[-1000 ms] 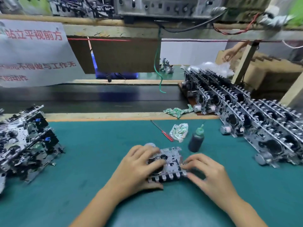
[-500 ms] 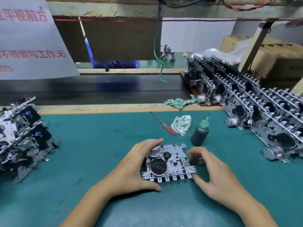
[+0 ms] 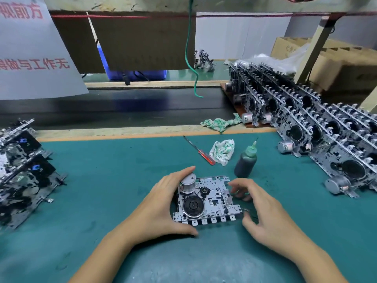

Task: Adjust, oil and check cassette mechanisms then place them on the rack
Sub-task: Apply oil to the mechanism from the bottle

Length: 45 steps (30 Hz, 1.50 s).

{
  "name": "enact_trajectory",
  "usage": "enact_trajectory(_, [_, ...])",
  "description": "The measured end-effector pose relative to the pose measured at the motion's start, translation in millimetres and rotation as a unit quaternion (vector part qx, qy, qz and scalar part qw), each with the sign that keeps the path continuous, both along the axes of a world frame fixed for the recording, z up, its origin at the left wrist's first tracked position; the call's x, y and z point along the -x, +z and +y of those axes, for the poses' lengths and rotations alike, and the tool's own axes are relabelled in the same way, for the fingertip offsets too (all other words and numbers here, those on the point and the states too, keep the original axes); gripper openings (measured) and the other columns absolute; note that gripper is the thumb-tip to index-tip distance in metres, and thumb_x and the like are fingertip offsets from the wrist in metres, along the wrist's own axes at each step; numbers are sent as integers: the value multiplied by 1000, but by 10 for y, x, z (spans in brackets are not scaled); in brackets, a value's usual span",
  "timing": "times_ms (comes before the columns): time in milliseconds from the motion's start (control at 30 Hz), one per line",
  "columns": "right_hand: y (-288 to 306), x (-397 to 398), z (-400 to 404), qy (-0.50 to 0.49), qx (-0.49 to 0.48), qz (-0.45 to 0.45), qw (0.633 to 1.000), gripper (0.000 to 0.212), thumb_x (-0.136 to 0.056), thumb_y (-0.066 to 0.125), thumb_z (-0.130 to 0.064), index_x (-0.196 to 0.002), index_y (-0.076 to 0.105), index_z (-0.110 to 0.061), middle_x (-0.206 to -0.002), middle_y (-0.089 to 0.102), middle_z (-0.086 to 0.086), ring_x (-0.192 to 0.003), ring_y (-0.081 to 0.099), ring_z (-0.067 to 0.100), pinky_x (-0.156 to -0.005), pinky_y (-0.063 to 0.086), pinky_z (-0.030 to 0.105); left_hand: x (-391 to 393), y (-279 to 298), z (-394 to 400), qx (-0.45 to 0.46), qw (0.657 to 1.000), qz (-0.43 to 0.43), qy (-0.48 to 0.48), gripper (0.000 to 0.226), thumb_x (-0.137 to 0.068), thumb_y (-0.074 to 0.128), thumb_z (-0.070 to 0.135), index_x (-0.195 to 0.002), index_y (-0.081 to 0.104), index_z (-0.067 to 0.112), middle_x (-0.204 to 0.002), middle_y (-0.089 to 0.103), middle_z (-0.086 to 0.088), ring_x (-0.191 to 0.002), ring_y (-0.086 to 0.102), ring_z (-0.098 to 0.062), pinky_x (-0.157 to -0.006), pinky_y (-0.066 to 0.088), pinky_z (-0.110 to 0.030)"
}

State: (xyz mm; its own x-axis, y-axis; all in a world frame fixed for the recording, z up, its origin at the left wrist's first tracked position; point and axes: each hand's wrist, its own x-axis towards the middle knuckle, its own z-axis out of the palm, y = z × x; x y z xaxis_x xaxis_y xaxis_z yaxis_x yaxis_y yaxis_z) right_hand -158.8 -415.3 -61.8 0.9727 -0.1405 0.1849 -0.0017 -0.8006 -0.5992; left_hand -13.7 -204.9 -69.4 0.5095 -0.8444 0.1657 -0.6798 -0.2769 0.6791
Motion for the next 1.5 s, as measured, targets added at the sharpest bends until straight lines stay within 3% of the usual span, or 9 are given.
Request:
enact_trajectory(133, [4, 9, 4, -24, -65, -43, 997, 61, -71, 41, 4, -112, 43, -41, -106, 56, -16, -102, 52, 5, -89, 41, 21, -7, -26, 4, 3, 1000, 13, 0, 111, -50, 83, 62, -131, 8, 71, -136, 19, 49, -132, 23, 15, -106, 20, -5])
enact_trajectory(267, [94, -8, 18, -38, -121, -61, 990, 34, -81, 56, -32, -114, 48, -40, -117, 54, -24, -111, 51, 1, -94, 38, 15, -25, -39, 16, 5, 1000, 24, -8, 109, -50, 83, 61, -131, 9, 71, -134, 21, 49, -131, 25, 14, -102, 20, -1])
enact_trajectory(467, [270, -354, 31, 113, 203, 124, 965, 122, -55, 67, -76, -149, 3, -33, -152, 4, -25, -140, 0, -3, -108, -8, 6, -23, -65, 5, 12, 1000, 22, -16, 114, -54, 88, 48, -134, 9, 68, -134, 22, 46, -132, 28, 9, -107, 26, -12])
enact_trajectory(767, [457, -561, 131, 108, 354, 118, 922, 87, -56, 71, -66, -124, 46, -18, -114, 59, -4, -101, 58, 21, -81, 47, 34, 8, -61, -12, 50, 997, 51, 10, 122, -51, 86, 48, -141, 4, 59, -142, 22, 37, -133, 30, 8, -107, 29, -13])
enact_trajectory(933, [569, -402, 66, 111, -64, 93, 987, 70, -48, 74, -61, -111, 58, -37, -108, 65, -27, -103, 59, -6, -92, 46, 18, 3, 52, -73, 177, 900, 398, -27, 114, -50, 80, 64, -141, 35, 13, -148, 40, -6, -130, 46, -15, -113, 31, -32])
enact_trajectory(1033, [444, -359, 271, 231, -363, 98, 898, 50, -60, 76, -61, -101, 69, -33, -104, 67, -21, -97, 60, -9, -83, 45, 8, 101, 107, -174, 175, 775, 603, -67, 129, -45, 71, 82, -127, 38, -12, -127, 40, -28, -110, 42, -40, -102, 28, -44])
enact_trajectory(1167, [297, -366, 458, 295, -526, 129, 787, 53, -81, 56, -60, -116, 48, -21, -116, 35, -1, -112, 50, -10, -93, 39, 10, 205, 247, -319, 219, 693, 663, -182, 117, -65, 50, 85, -143, 34, -1, -141, 48, -17, -105, 52, -17, -108, 27, -42])
enact_trajectory(1367, [149, -404, 248, 51, -153, 6, 987, 59, -77, 48, -66, -64, 57, -9, -57, 45, -5, -55, 38, 14, -59, 31, 34, 66, 93, -188, 321, 612, 701, -174, 108, -74, 47, 79, -146, 30, 0, -148, 34, -24, -137, 34, -36, -113, 22, -52])
enact_trajectory(1500, [187, -355, 12, 23, 111, 39, 993, 26, -78, 52, -58, -93, 48, -37, -73, 43, -19, -78, 43, -6, -62, 32, 16, -85, 5, -133, 341, 613, 709, -74, 99, -72, 53, 77, -134, 50, 0, -140, 45, -27, -127, 48, -38, -106, 39, -49])
